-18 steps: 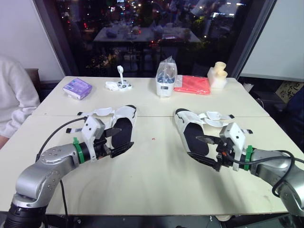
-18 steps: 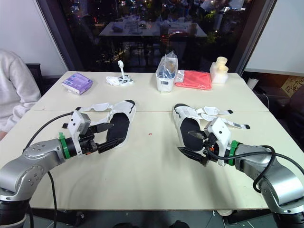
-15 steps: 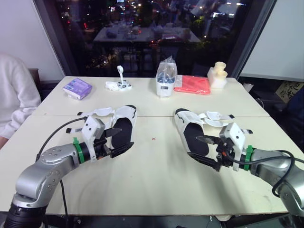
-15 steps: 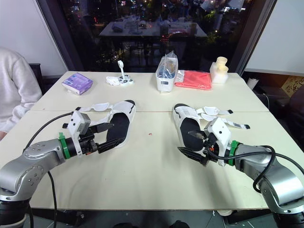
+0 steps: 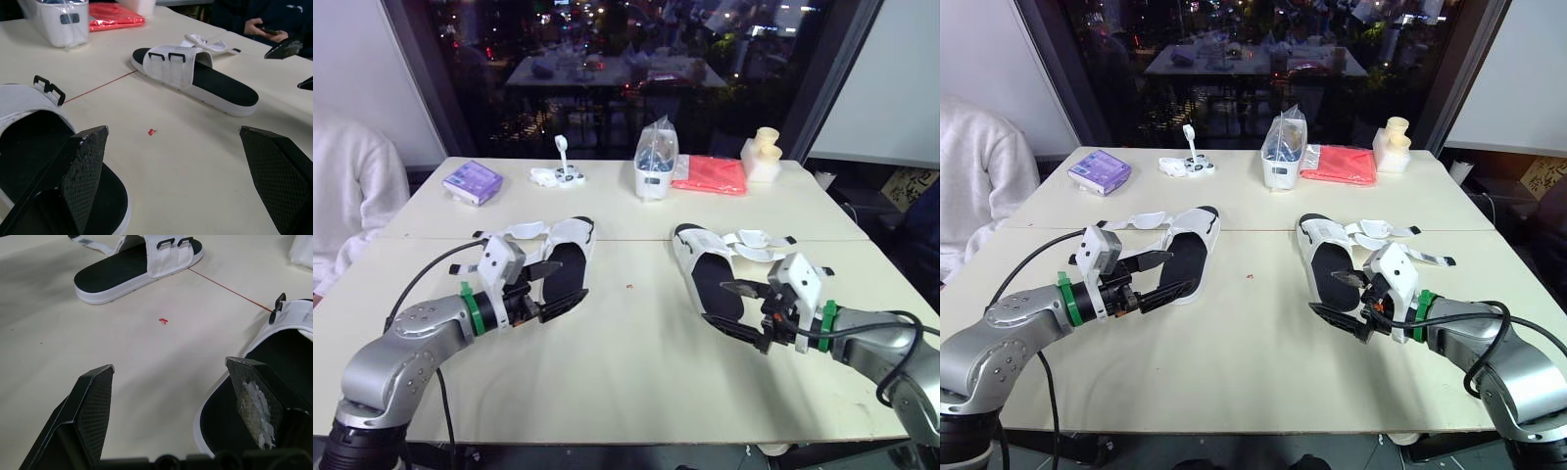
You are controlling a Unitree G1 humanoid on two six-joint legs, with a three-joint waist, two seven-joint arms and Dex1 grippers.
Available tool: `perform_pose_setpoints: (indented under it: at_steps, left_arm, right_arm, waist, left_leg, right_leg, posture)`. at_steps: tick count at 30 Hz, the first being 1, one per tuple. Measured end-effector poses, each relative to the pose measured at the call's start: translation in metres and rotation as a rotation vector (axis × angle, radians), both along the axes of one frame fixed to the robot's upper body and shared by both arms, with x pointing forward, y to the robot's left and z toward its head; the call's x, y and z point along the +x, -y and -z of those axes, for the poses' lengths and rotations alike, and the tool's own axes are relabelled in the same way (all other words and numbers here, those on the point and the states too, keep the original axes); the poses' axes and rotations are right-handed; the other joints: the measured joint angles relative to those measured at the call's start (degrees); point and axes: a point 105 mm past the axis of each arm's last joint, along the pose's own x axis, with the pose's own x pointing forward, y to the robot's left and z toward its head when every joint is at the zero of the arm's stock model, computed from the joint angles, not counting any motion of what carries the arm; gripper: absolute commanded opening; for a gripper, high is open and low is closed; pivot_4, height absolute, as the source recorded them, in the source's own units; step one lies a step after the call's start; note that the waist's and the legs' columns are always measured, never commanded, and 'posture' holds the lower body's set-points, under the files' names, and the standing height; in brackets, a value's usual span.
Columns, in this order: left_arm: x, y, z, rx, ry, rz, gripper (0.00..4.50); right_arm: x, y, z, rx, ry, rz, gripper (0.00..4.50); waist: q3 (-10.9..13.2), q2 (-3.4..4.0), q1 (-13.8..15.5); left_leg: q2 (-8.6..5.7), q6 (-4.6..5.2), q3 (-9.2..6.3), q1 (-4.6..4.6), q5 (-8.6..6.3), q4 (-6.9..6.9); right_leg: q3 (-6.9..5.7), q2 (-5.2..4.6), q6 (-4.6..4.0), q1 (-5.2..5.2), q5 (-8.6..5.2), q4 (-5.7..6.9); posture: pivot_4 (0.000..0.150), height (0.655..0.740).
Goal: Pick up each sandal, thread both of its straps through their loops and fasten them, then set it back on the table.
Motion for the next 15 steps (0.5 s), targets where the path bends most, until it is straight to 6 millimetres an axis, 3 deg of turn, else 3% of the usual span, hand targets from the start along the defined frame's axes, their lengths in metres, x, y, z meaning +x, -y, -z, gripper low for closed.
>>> perform_pose_setpoints:
  at_steps: [11, 15]
  left_arm:
    - [0.001, -0.001, 0.001, 0.016, 0.006, -0.012, 4.47]
    - [0.002, 0.0, 0.001, 0.012, 0.008, -0.009, 4.47]
  right_arm:
    - [0.009, 0.003, -0.009, -0.007, 0.056, 0.051, 3.94]
    - [0.036, 0.017, -0.01, -0.156, 0.165, 0.147, 3.94]
  waist:
    - [0.0, 0.0, -0.02]
    - [0.0, 0.0, -0.12]
  left_leg:
    - [0.0, 0.0, 0.0, 0.0, 0.0, 0.0]
    - [-0.01, 0.0, 0.04, 0.01, 0.0, 0.06]
  right_leg:
    - [0.0, 0.01, 0.0, 0.0, 0.0, 0.0]
    - [0.0, 0.01, -0.15, 0.0, -0.08, 0.0]
  posture:
    - [0.15, 0.74]
    - [0.15, 0.74]
